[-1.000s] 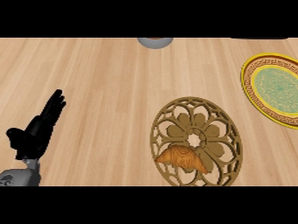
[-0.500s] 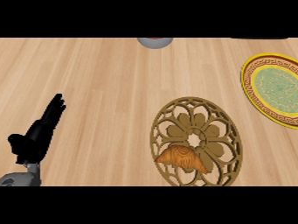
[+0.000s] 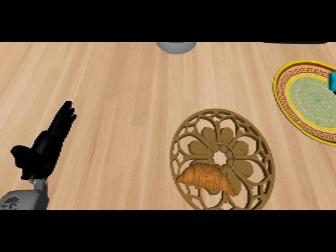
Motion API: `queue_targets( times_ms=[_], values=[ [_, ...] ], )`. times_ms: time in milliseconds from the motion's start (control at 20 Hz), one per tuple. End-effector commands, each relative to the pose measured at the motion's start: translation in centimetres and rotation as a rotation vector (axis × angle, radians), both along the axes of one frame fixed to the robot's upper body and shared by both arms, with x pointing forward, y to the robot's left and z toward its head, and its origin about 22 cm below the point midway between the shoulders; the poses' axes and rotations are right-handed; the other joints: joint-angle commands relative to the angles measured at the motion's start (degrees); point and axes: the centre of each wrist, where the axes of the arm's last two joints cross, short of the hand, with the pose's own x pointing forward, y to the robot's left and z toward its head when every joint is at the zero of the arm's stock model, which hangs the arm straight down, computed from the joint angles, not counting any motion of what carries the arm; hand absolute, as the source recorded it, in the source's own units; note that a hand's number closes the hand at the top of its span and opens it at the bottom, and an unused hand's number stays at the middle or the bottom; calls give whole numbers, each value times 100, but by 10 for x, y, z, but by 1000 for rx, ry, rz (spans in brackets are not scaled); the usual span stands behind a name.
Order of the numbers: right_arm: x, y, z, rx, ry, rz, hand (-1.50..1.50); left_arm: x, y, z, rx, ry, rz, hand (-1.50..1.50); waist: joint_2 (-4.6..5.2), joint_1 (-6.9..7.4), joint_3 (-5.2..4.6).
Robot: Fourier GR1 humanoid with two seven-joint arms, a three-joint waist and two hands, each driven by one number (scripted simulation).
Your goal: Pick the cupcake from the placemat and place it in the plate
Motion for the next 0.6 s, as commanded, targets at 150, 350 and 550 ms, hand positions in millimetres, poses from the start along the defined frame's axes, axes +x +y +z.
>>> queue_targets(
  times_ms=[150, 350, 550],
  values=[
    [15, 17, -7, 92, 86, -108, -150, -1, 5, -6, -4, 10, -16, 0, 19, 31, 0],
    [19, 24, -13, 196, 64, -132, -150, -12, 0, -10, -4, -22, -6, 0, 35, 97, 7],
    [8, 13, -20, 358, -111, -154, -150, -2, 3, 0, 8, -5, -21, 0, 31, 41, 14]
  ],
)
